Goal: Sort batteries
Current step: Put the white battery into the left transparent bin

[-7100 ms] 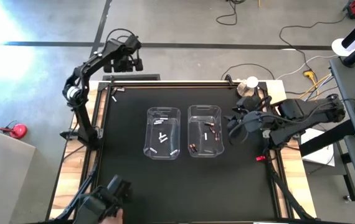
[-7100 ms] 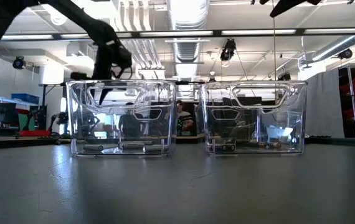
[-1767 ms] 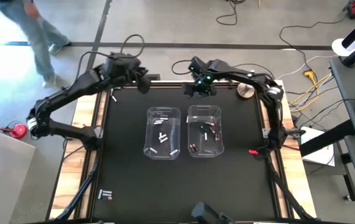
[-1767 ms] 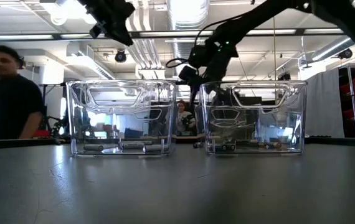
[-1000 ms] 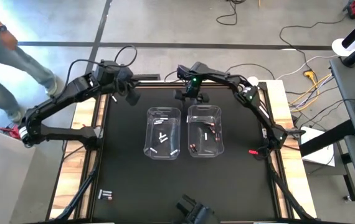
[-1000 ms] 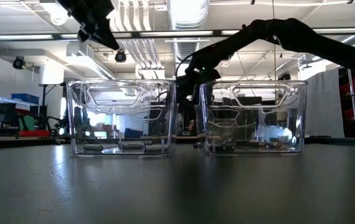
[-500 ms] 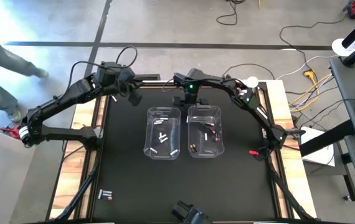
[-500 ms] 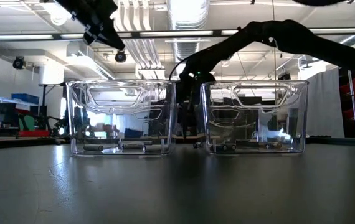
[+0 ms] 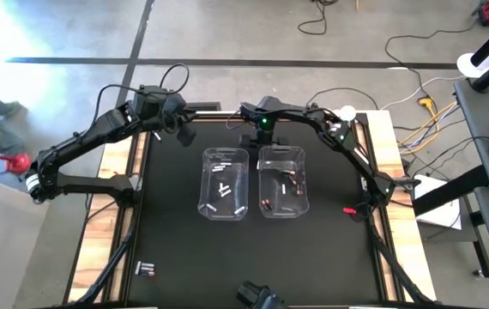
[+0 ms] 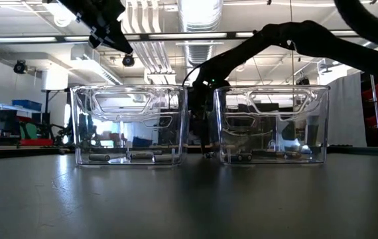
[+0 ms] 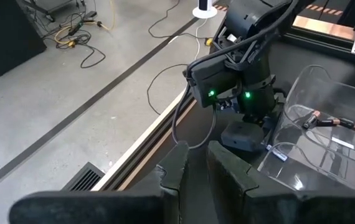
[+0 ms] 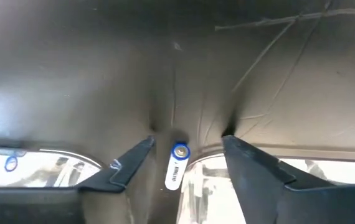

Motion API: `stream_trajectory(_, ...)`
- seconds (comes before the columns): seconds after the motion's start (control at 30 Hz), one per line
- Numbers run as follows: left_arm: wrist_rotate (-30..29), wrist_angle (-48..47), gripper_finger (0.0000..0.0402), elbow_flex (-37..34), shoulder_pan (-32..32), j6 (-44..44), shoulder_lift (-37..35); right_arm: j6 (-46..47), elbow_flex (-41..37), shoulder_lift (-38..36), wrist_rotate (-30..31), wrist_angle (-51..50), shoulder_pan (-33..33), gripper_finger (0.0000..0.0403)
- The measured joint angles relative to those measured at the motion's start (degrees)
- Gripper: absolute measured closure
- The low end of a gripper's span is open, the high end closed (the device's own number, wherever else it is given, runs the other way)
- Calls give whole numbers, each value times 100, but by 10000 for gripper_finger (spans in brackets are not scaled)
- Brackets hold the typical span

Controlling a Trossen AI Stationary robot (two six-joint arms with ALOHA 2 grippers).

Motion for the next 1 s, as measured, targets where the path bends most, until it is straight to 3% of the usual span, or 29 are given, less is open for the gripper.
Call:
stream_trajectory(0.33, 2, -1, 363, 0, 0, 4, 0, 41, -17, 2, 52, -44, 27, 301)
stream_trajectory(0.6, 2, -13, 363, -11, 0, 26, 0, -51, -19, 10, 0, -64, 59, 333)
stream_trajectory(0.8, 2, -103, 363, -42, 0, 148, 0, -417, -33, -85, 50, -96, 41, 324)
stream_trajectory(1.0, 0, -101, 363, -42, 0, 153, -15, -746, -39, -305, 160, -121, 19, 281)
